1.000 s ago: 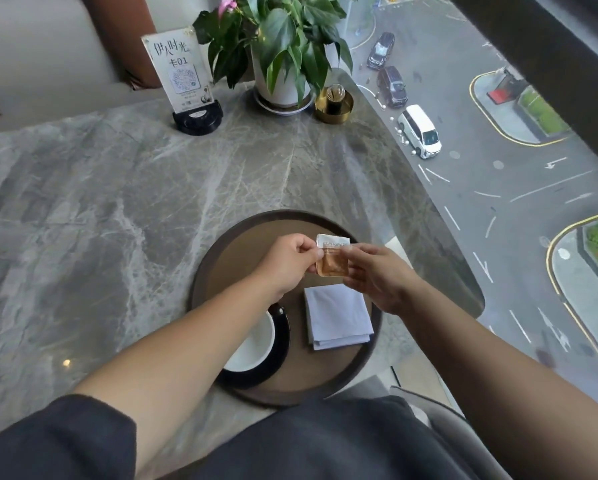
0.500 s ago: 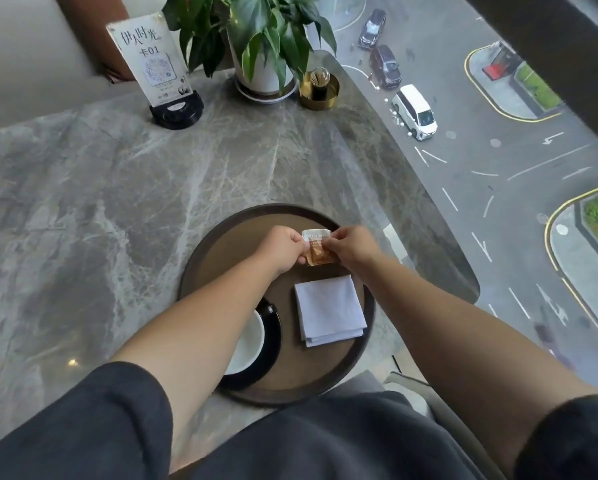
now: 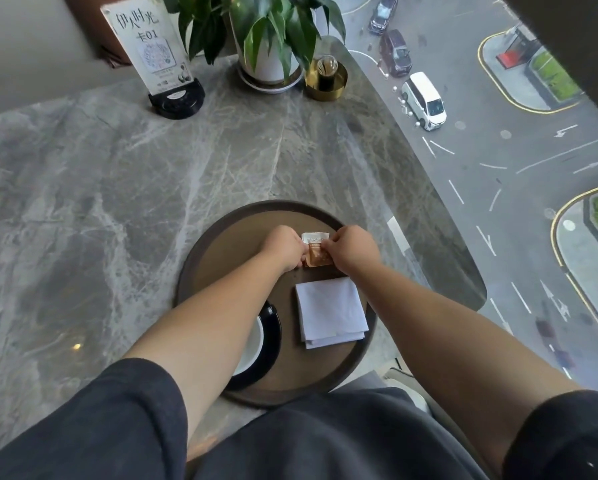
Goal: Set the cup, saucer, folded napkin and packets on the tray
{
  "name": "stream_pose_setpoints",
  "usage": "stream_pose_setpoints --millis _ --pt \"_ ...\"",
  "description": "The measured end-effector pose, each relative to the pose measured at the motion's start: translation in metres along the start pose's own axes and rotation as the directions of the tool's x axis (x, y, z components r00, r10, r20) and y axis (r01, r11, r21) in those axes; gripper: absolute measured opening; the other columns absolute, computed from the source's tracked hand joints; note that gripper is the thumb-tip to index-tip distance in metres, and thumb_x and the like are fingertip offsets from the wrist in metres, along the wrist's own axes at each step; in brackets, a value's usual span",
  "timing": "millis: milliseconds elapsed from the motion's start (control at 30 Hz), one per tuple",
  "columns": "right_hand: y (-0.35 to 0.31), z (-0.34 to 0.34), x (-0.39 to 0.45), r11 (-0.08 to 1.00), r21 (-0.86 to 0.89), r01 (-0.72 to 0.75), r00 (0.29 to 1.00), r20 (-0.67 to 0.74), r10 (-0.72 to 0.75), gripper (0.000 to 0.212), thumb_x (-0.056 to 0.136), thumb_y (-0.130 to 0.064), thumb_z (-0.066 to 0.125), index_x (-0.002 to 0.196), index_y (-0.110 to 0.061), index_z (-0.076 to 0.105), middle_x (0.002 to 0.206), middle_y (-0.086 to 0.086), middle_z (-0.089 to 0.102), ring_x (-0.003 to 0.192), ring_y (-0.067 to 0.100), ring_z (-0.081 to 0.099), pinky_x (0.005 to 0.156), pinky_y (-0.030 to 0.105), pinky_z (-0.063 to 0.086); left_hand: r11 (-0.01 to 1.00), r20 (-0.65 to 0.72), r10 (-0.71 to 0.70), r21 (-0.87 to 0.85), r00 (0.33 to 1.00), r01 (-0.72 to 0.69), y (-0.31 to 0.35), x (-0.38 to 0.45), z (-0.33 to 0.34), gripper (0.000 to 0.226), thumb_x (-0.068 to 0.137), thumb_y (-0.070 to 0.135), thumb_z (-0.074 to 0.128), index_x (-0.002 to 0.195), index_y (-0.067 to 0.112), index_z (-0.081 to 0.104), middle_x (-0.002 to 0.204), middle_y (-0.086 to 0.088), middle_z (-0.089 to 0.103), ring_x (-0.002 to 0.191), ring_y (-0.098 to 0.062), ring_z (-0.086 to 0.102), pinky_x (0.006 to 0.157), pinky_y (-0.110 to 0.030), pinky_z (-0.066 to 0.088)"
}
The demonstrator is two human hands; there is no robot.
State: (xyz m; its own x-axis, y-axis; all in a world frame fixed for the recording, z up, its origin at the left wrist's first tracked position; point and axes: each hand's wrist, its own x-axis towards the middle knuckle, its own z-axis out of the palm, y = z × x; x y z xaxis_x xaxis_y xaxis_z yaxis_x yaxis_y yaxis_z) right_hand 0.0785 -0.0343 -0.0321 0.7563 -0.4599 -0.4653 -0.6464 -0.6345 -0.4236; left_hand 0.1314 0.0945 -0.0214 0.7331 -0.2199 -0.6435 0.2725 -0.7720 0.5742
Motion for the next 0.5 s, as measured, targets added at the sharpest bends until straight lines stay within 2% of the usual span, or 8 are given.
stream_pose_setpoints --millis 67,167,367,433,500 --pt "-0.001 0.001 0.001 1.0 -0.029 -0.011 1.0 -0.016 0.01 0.024 0.085 -0.037 0.061 0.073 -0.017 0.059 0.073 0.003 0.062 0.07 0.025 0.06 0.052 0.027 0.036 0.997 -0.013 0.011 0.083 1.0 -0.01 0.002 -0.001 -0.001 0.02 0.088 0.014 0.06 0.077 -0.001 0.068 0.087 -0.019 0.073 0.077 -0.032 0.069 0.08 -0.039 0.056" --pt "-0.001 0.001 -0.001 0.999 -0.051 -0.012 1.0 -0.024 0.01 0.026 0.085 -0.041 0.059 0.081 -0.015 0.056 0.078 0.004 0.061 0.072 0.025 0.057 0.052 0.028 0.033 0.985 -0.019 0.031 0.17 0.999 -0.027 0.004 -0.006 -0.005 0.022 0.088 0.02 0.06 0.084 0.0 0.07 0.088 -0.018 0.072 0.086 -0.035 0.068 0.082 -0.043 0.055" --pt "0.006 -0.019 -0.013 1.0 0.018 0.025 0.996 -0.081 -0.023 0.03 0.088 -0.046 0.051 0.081 -0.018 0.058 0.069 0.0 0.06 0.066 0.021 0.057 0.05 0.027 0.036 0.939 -0.055 0.12 0.331 0.991 -0.095 -0.001 -0.017 -0.021 0.033 0.092 0.035 0.054 0.072 0.011 0.065 0.079 -0.009 0.07 0.078 -0.03 0.065 0.07 -0.036 0.053" --pt "0.008 -0.031 -0.02 0.998 0.012 0.062 0.991 -0.12 -0.06 0.028 0.089 -0.045 0.048 0.078 -0.021 0.057 0.066 -0.003 0.058 0.065 0.019 0.056 0.049 0.026 0.034 0.898 -0.09 0.191 0.419 0.977 -0.136 -0.002 -0.023 -0.029 0.034 0.093 0.036 0.048 0.07 0.014 0.059 0.076 -0.006 0.066 0.075 -0.028 0.062 0.061 -0.032 0.048" --pt "0.012 -0.044 -0.027 0.993 -0.03 0.115 0.982 -0.15 -0.118 0.025 0.089 -0.042 0.048 0.078 -0.021 0.057 0.068 -0.003 0.059 0.066 0.02 0.055 0.049 0.027 0.035 0.819 -0.105 0.284 0.544 0.953 -0.184 0.001 -0.031 -0.035 0.031 0.095 0.036 0.042 0.075 0.017 0.057 0.081 -0.004 0.064 0.076 -0.027 0.059 0.057 -0.03 0.041"
